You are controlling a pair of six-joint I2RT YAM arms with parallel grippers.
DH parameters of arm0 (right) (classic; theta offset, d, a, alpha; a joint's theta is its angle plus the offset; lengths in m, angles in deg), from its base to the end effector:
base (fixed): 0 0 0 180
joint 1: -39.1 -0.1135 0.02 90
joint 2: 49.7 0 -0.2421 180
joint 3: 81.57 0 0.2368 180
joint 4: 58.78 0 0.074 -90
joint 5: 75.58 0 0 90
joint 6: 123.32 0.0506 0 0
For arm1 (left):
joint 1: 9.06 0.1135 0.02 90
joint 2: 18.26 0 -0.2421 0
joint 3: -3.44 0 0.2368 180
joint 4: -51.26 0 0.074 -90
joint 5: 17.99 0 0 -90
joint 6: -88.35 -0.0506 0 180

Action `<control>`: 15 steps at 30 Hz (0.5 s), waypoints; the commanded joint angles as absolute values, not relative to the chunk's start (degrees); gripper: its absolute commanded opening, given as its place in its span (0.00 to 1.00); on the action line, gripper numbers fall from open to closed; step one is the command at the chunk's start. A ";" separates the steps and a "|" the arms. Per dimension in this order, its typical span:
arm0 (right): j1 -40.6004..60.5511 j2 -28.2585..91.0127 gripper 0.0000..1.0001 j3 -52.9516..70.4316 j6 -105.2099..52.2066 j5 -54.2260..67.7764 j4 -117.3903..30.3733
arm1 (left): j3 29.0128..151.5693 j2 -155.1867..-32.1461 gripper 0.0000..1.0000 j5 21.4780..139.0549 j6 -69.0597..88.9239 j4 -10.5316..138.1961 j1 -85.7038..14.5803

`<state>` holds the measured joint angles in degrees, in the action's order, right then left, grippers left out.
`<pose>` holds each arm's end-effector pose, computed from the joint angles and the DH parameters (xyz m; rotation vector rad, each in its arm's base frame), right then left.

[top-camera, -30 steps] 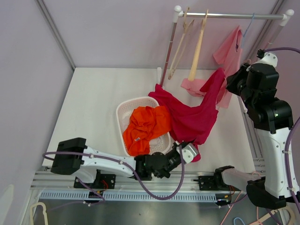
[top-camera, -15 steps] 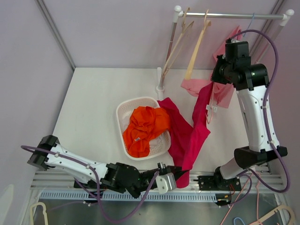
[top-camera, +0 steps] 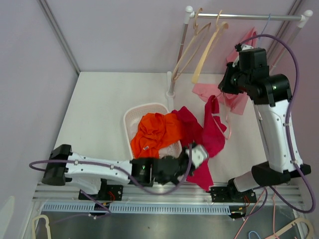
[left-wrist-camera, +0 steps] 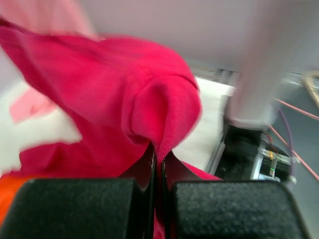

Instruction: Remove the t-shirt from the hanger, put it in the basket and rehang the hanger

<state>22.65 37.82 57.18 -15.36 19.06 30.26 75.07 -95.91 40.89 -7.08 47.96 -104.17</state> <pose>0.2468 0.0686 0.4637 0.0739 2.2375 0.2376 -0.0025 -0.3220 0.3196 0.9654 1.3585 -0.7651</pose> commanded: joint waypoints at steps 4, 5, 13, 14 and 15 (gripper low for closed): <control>18.80 21.68 0.00 45.11 -14.33 22.31 20.95 | 86.84 -95.08 0.01 48.35 19.96 70.41 -86.87; 18.80 18.97 0.00 43.60 -14.33 24.59 19.28 | 87.20 -93.42 0.01 49.06 20.23 72.94 -85.98; 18.89 17.35 0.00 40.07 -17.58 31.81 5.57 | 105.82 -83.66 0.01 59.60 16.65 89.12 -74.03; 18.97 17.70 0.00 39.63 -17.84 32.51 2.94 | 112.10 -83.30 0.01 59.70 15.33 89.57 -73.67; 18.89 18.67 0.00 39.46 -18.02 33.30 1.79 | 114.08 -83.13 0.01 59.61 13.84 89.93 -73.57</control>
